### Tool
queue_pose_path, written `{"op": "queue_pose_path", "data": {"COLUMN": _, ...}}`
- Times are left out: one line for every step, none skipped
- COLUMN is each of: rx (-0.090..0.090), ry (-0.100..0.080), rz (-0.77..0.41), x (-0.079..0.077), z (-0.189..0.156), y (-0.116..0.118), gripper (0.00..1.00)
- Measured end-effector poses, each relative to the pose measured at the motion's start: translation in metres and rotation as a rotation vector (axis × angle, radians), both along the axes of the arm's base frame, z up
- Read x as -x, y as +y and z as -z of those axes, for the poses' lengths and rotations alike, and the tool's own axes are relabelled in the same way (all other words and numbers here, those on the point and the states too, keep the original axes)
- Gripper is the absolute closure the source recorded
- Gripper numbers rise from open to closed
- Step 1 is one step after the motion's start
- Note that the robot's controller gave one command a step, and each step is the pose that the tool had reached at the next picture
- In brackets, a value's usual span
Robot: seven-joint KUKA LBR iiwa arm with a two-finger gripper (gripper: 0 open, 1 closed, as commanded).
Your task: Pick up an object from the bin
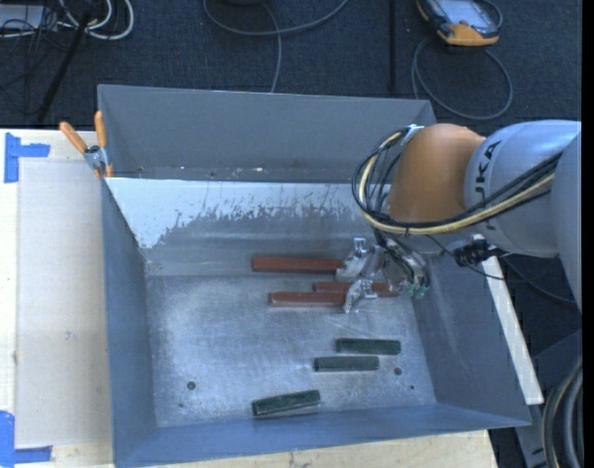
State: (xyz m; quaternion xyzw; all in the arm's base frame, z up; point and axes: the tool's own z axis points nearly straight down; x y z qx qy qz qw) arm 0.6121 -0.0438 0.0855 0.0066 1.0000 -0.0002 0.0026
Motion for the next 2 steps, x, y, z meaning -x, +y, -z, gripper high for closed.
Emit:
{"op": "queue_pose_path", "data": {"rx": 0.000, "ry": 0.000, "rz": 0.000, "x": 0.000, "z": 0.000, "y": 0.000, "gripper": 1.00}}
{"op": "queue_pose_path", "data": {"rx": 0.001, "ry": -0.004, "rz": -0.024, "x": -0.005, "z": -0.174, "y": 0.005, "gripper": 1.00}}
